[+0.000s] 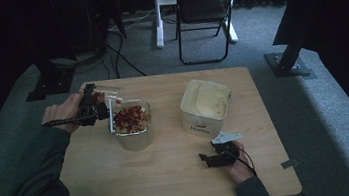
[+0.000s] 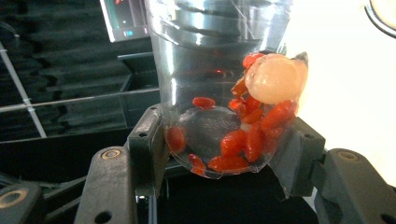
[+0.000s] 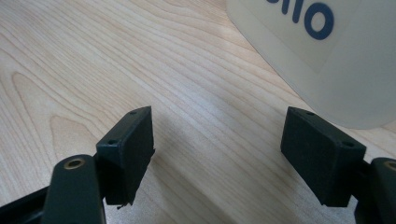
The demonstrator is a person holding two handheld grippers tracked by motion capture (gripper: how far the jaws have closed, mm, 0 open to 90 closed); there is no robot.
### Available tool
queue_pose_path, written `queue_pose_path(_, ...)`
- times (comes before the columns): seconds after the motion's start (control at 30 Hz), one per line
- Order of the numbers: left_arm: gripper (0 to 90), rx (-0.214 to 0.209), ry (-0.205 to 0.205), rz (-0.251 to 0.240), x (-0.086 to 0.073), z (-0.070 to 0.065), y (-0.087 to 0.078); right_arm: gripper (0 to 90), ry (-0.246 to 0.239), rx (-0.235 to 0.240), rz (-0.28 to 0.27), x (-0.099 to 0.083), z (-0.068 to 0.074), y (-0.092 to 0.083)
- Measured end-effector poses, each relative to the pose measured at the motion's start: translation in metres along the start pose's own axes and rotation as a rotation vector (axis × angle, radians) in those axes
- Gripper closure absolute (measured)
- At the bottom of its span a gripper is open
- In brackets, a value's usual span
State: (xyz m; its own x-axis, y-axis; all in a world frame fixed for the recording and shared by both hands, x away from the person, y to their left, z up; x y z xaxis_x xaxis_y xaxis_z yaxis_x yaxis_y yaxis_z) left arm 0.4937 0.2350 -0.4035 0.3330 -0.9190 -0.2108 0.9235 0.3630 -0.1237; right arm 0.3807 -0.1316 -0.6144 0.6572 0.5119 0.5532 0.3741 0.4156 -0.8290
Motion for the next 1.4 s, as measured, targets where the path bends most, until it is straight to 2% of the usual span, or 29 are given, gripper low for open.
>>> queue_pose_path(0.03, 44.1, 0.001, -0.025, 0.003, 0.000, 0.003, 0.000, 25.1, 0.000, 0.000, 0.000, 0.000, 0.000, 0.000)
queue_pose_path(0.1, 44.1, 0.011, -0.019, 0.001, 0.000, 0.004, -0.001, 25.0, 0.001, 0.000, 0.000, 0.000, 0.000, 0.000)
queue_pose_path(0.13, 44.2, 0.009, -0.039, 0.001, -0.001, 0.005, 0.000, 25.0, 0.001, 0.000, 0.000, 0.000, 0.000, 0.000)
queue_pose_path(0.17, 44.2, -0.004, -0.021, 0.003, 0.000, 0.003, 0.000, 25.0, 0.002, 0.001, 0.000, 0.000, 0.000, 0.000)
queue_pose_path(0.2, 44.1, 0.009, -0.003, -0.002, 0.000, 0.002, 0.000, 25.1, 0.002, 0.001, 0.000, 0.000, 0.000, 0.000)
queue_pose_path(0.27, 44.2, 0.001, -0.025, 0.004, -0.001, 0.004, 0.000, 25.0, 0.002, 0.001, 0.000, 0.000, 0.000, 0.000)
queue_pose_path(0.3, 44.3, 0.015, -0.001, 0.000, 0.000, 0.003, -0.001, 25.1, 0.002, 0.002, 0.000, 0.000, 0.000, 0.000)
queue_pose_path(0.33, 44.3, 0.031, -0.009, 0.008, 0.000, 0.005, -0.001, 25.1, 0.003, 0.004, -0.001, 0.000, 0.000, 0.000)
queue_pose_path(0.37, 44.3, -0.008, -0.022, 0.010, 0.001, 0.004, -0.001, 25.0, 0.003, 0.005, -0.001, 0.000, 0.000, 0.000)
queue_pose_path(0.4, 44.3, 0.007, 0.043, 0.002, 0.004, -0.001, -0.002, 25.1, 0.004, 0.005, -0.001, 0.000, 0.000, 0.000)
queue_pose_path(0.43, 44.3, 0.022, 0.065, 0.008, 0.004, -0.002, -0.001, 25.1, 0.004, 0.004, -0.001, 0.000, 0.000, 0.000)
queue_pose_path(0.47, 44.2, -0.002, 0.016, 0.003, 0.004, 0.000, -0.001, 25.0, 0.003, 0.003, -0.001, 0.000, 0.000, 0.000)
queue_pose_path(0.5, 44.2, 0.005, 0.007, 0.002, 0.004, 0.002, -0.001, 25.1, 0.003, 0.004, -0.001, 0.000, 0.000, 0.000)
queue_pose_path(0.53, 44.2, 0.015, 0.030, 0.008, 0.004, 0.001, 0.000, 25.0, 0.003, 0.006, -0.001, 0.000, 0.001, 0.000)
queue_pose_path(0.63, 44.2, 0.019, 0.055, 0.008, 0.004, -0.003, -0.001, 25.1, 0.005, 0.008, -0.002, 0.000, 0.001, 0.000)
queue_pose_path(0.67, 44.2, 0.019, 0.041, 0.018, 0.003, -0.001, 0.000, 25.1, 0.005, 0.008, -0.002, 0.000, 0.001, 0.000)
queue_pose_path(0.7, 44.2, 0.005, 0.054, 0.024, 0.002, -0.003, 0.000, 25.0, 0.004, 0.007, -0.002, 0.000, 0.001, 0.000)
queue_pose_path(0.73, 44.2, 0.030, 0.078, 0.015, 0.001, -0.003, -0.001, 25.1, 0.004, 0.007, -0.002, 0.000, 0.001, 0.000)
queue_pose_path(0.8, 44.3, 0.011, 0.026, 0.009, 0.000, 0.000, -0.002, 25.0, 0.005, 0.008, -0.001, 0.000, 0.001, 0.000)
queue_pose_path(0.83, 44.3, 0.024, 0.045, 0.006, -0.001, -0.001, -0.004, 25.0, 0.005, 0.008, -0.002, 0.000, 0.001, 0.000)
queue_pose_path(0.9, 44.2, 0.014, 0.087, 0.028, -0.005, -0.007, -0.002, 25.1, 0.006, 0.009, -0.001, 0.000, 0.001, 0.000)
queue_pose_path(0.93, 44.3, 0.030, 0.068, 0.031, -0.006, -0.005, -0.002, 25.0, 0.006, 0.009, -0.002, 0.000, 0.001, 0.000)
queue_pose_path(0.97, 44.3, 0.018, 0.079, 0.033, -0.006, -0.008, -0.001, 25.1, 0.007, 0.010, -0.002, 0.000, 0.001, 0.000)
queue_pose_path(1.0, 44.3, 0.035, 0.103, 0.029, -0.006, -0.008, -0.002, 25.1, 0.006, 0.009, -0.002, 0.000, 0.001, 0.000)
queue_pose_path(1.03, 44.4, 0.042, 0.055, 0.034, -0.006, -0.003, -0.001, 25.1, 0.006, 0.007, -0.002, 0.000, 0.001, 0.000)
queue_pose_path(1.07, 44.4, 0.021, 0.057, 0.034, -0.005, -0.003, -0.001, 25.0, 0.005, 0.007, -0.002, 0.000, 0.001, 0.000)
queue_pose_path(1.1, 44.4, 0.038, 0.089, 0.024, -0.003, -0.005, -0.002, 25.0, 0.007, 0.008, -0.002, 0.000, 0.001, 0.000)
queue_pose_path(1.17, 44.4, 0.027, 0.060, 0.024, -0.001, -0.003, -0.001, 25.0, 0.009, 0.009, -0.002, 0.000, 0.001, 0.000)
queue_pose_path(1.4, 44.4, 0.034, 0.059, 0.036, 0.002, -0.003, 0.001, 25.0, 0.008, 0.012, -0.003, 0.000, 0.000, 0.000)
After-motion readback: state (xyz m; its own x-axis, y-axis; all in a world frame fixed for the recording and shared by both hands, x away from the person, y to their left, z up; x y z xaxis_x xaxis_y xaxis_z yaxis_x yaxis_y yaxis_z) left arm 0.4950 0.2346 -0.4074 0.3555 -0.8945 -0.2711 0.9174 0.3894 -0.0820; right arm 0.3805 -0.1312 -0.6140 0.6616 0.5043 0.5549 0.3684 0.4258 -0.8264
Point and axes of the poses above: each handheld gripper's, and its own axes: y roughly forward along the jaws, x roughly out of its top, z roughly to its left, the point moved 10 cm from there along y, roughly forward along the jaws, and after that the axes turned 15 degrees about z, right-handed, at the moved point
